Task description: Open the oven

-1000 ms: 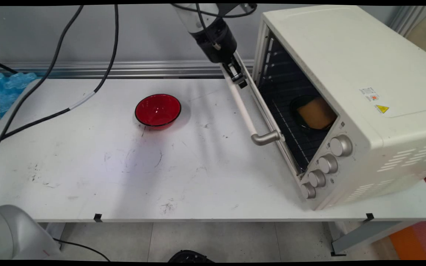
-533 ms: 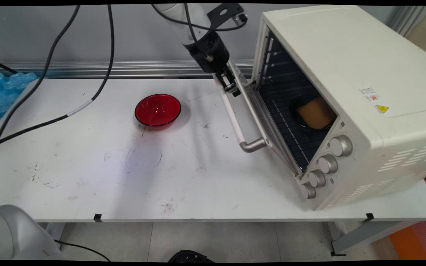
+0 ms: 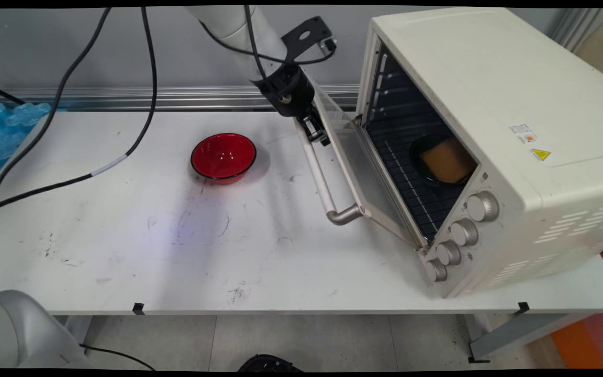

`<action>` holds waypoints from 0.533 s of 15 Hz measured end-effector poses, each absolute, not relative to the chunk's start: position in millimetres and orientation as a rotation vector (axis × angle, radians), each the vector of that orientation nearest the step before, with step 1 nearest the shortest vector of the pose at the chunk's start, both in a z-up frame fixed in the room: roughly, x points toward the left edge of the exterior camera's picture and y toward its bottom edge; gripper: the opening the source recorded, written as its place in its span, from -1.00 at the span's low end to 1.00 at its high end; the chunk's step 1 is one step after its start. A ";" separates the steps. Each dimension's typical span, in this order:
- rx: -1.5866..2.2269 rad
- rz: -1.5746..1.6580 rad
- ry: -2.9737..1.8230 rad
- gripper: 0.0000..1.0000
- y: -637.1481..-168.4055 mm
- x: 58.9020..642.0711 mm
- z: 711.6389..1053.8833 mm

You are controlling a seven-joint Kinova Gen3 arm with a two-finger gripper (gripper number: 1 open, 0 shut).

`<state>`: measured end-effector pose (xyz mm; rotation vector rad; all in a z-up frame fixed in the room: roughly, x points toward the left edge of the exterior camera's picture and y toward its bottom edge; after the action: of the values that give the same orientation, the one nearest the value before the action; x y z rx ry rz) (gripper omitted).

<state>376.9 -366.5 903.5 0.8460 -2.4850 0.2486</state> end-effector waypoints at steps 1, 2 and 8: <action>0.846 0.252 -2.483 -1.00 -365.3 378.3 900.3; 0.847 0.257 -2.482 -1.00 -363.7 380.2 896.4; 0.844 0.274 -2.470 -1.00 -352.7 389.9 876.4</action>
<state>389.9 -352.7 876.4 0.8437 -2.4704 0.2745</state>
